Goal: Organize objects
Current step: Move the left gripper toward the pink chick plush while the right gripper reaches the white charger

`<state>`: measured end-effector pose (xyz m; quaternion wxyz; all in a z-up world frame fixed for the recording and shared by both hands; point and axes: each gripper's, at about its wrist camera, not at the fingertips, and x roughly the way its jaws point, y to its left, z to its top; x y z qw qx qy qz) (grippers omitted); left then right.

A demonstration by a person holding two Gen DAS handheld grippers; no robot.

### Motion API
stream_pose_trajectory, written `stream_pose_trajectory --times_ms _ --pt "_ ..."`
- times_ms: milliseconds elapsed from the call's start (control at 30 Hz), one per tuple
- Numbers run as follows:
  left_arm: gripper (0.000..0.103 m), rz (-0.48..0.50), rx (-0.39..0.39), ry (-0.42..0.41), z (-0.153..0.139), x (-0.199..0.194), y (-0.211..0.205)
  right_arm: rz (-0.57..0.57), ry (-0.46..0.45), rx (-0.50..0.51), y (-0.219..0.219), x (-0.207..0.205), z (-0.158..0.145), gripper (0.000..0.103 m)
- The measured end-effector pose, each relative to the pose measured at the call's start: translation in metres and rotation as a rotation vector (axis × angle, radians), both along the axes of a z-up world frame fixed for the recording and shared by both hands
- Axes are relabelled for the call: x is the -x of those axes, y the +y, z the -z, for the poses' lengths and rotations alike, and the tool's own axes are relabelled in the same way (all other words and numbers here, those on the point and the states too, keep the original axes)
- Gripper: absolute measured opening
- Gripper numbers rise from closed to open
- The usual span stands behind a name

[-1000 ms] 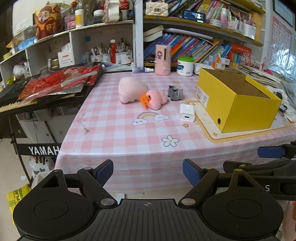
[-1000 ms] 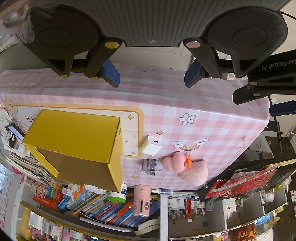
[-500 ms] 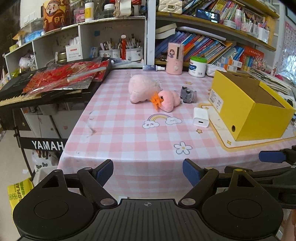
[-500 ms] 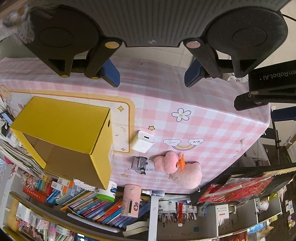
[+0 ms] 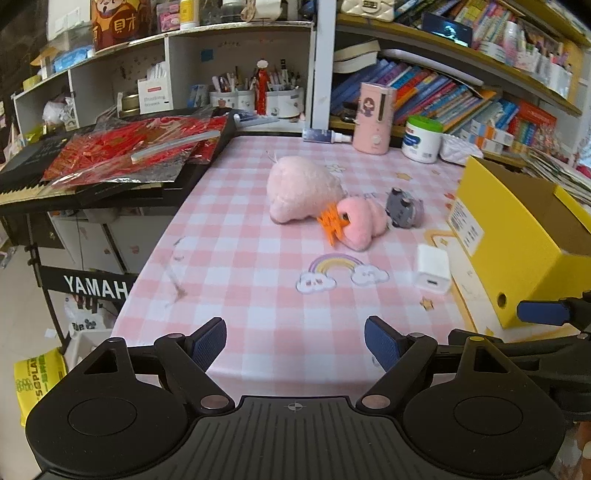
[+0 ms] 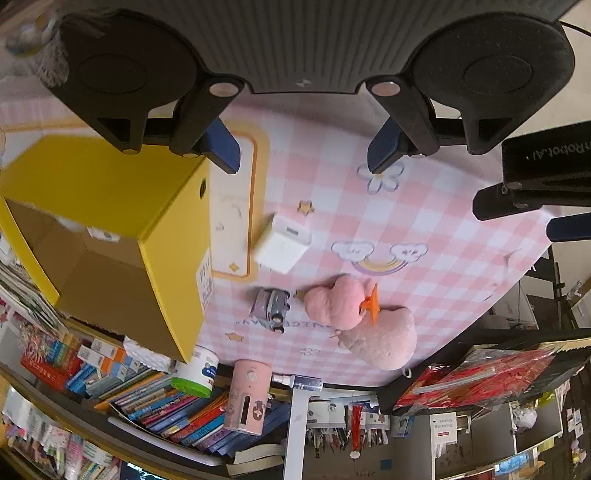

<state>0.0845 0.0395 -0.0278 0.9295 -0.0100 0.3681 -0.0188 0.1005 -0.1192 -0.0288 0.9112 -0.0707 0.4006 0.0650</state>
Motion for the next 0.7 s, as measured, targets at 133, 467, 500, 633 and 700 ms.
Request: stream_pose_trajectory --times_ms 133,467,500,633,700 --pt "0.084 -0.013 -0.002 0.008 0.001 -0.017 -0.003 -0.019 0.001 0.004 -0.001 -0.021 0.002 0.075" --pt "0.084 -0.052 -0.018 0.028 0.005 -0.055 -0.007 -0.074 0.002 0.011 0.0 -0.065 0.009 0.074" --pt "0.084 -0.057 -0.018 0.029 0.005 -0.058 -0.007 -0.076 0.003 0.013 0.001 -0.07 0.01 0.074" --pt "0.084 -0.073 -0.017 0.035 0.007 -0.072 -0.006 -0.071 0.0 0.035 0.004 -0.089 0.015 0.074" --pt "0.084 -0.076 -0.016 0.037 0.008 -0.08 -0.006 -0.063 0.012 0.045 0.005 -0.1 0.02 0.072"
